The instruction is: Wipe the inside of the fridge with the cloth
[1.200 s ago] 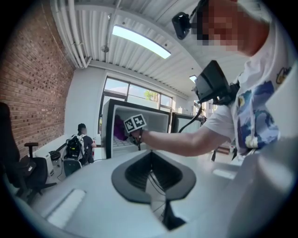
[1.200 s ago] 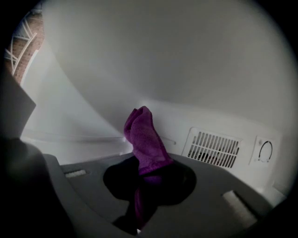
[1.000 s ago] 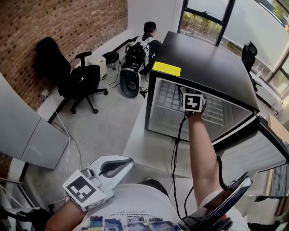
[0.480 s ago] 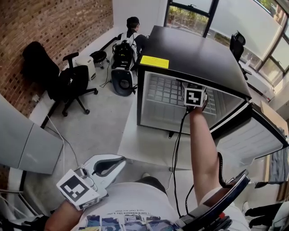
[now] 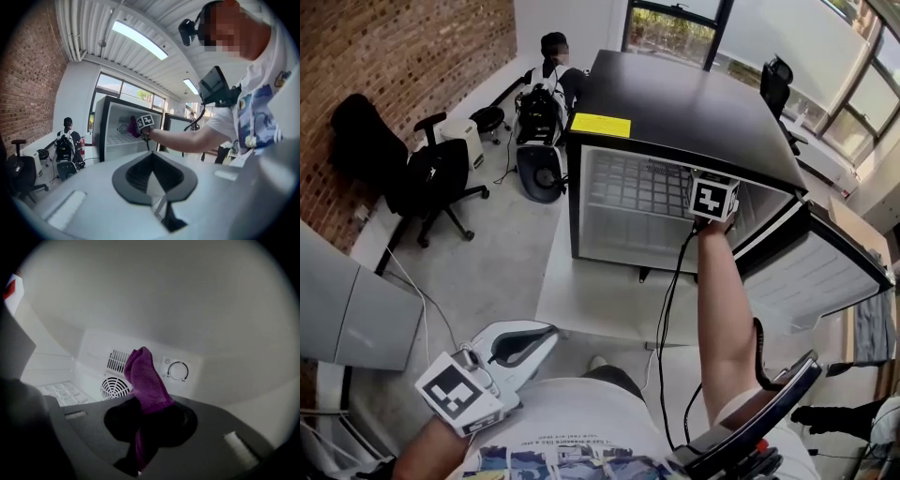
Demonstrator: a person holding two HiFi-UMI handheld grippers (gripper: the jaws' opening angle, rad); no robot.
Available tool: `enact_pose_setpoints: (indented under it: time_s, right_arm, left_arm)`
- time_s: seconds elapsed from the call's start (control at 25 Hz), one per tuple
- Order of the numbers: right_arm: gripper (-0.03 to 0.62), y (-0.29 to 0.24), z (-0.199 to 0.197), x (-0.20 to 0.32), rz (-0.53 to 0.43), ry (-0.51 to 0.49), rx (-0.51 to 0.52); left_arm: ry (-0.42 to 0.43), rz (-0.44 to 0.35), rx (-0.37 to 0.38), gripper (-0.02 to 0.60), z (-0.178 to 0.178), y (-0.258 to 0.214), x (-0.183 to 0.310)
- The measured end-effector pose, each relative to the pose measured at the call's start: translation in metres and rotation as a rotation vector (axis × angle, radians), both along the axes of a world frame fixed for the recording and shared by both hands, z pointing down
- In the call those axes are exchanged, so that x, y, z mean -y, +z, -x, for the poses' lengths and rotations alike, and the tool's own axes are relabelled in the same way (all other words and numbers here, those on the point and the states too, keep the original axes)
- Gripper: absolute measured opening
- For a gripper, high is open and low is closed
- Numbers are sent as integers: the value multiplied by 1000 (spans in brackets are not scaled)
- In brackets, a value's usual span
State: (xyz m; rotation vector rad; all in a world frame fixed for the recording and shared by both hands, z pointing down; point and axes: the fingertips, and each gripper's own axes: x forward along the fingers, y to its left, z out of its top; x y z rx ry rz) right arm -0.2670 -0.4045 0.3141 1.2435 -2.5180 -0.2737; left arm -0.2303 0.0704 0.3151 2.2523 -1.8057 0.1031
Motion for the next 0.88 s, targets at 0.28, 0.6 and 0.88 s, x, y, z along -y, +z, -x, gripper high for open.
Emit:
enact_pose_setpoints:
  time_s: [0.28, 0.6, 0.88]
  right_arm:
    - [52, -5, -32, 11, -23, 125, 3]
    - [52, -12, -51, 0, -41, 176, 60]
    - [52, -2, -63, 1, 14, 239, 110]
  left_arm:
    - [14, 5, 12, 6, 4, 5, -1]
    - [34, 1, -2, 6, -5, 6, 1]
    - [27, 1, -15, 6, -8, 8, -8]
